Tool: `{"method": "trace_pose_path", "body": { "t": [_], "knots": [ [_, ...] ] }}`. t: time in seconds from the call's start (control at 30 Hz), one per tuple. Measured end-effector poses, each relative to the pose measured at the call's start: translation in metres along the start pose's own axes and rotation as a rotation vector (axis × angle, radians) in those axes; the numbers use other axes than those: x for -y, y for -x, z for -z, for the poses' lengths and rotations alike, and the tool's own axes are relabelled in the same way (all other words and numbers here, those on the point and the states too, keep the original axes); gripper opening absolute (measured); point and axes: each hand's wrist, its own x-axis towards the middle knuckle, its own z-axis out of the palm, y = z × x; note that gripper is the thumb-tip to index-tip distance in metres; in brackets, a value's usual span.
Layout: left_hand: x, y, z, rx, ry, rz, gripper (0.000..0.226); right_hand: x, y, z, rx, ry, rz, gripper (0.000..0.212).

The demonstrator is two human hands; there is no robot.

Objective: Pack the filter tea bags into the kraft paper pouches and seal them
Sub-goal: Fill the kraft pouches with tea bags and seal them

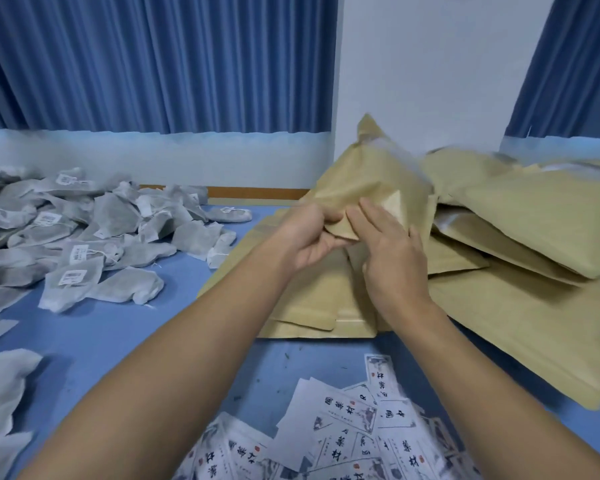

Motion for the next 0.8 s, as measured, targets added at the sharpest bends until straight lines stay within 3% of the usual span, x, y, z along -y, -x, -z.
{"method": "trace_pose_path", "body": {
  "t": [0.07, 0.17, 0.2, 0.27, 0.37, 0.43, 0.5, 0.53, 0.6, 0.7, 0.8],
  "knots": [
    [0.0, -0.019, -0.022, 0.089, 0.07, -0.074, 0.039, -0.018, -0.016, 0.011, -0.128, 0.013, 0.032, 0.068],
    [0.002, -0.043, -0.049, 0.016, 0.047, -0.118, 0.032, -0.055, -0.055, 0.02, -0.137, 0.085, -0.004, 0.056],
    [0.007, -0.049, -0.054, -0.04, -0.119, -0.15, 0.031, -0.072, -0.069, 0.021, -0.067, 0.128, -0.058, 0.05],
    [0.021, -0.055, -0.051, -0.085, -0.686, -0.187, 0.038, -0.105, -0.089, 0.023, 0.142, 0.273, -0.203, 0.032],
    [0.034, -0.042, -0.022, 0.057, -1.513, -0.165, 0.043, -0.142, -0.101, 0.024, 0.419, 0.421, -0.295, 0.02],
    [0.032, -0.028, 0.003, 0.187, -1.85, -0.026, 0.056, -0.149, -0.102, 0.017, 0.38, 0.424, -0.234, 0.026],
    [0.022, -0.014, 0.026, 0.253, -2.104, 0.176, 0.108, -0.14, -0.098, 0.01, 0.289, 0.407, -0.182, 0.03],
    [0.017, -0.006, 0.038, 0.256, -2.176, 0.281, 0.132, -0.132, -0.094, 0.006, 0.268, 0.391, -0.151, 0.033],
    [0.008, 0.007, 0.06, 0.292, -2.182, 0.384, 0.151, -0.111, -0.084, -0.003, 0.272, 0.34, -0.081, 0.041],
    [0.004, 0.019, 0.085, 0.338, -2.117, 0.255, 0.148, -0.074, -0.066, -0.019, 0.311, 0.212, -0.008, 0.034],
    [0.004, 0.027, 0.099, 0.295, -2.024, 0.023, 0.128, -0.04, -0.049, -0.032, 0.401, 0.078, 0.052, 0.034]
  ]
}}
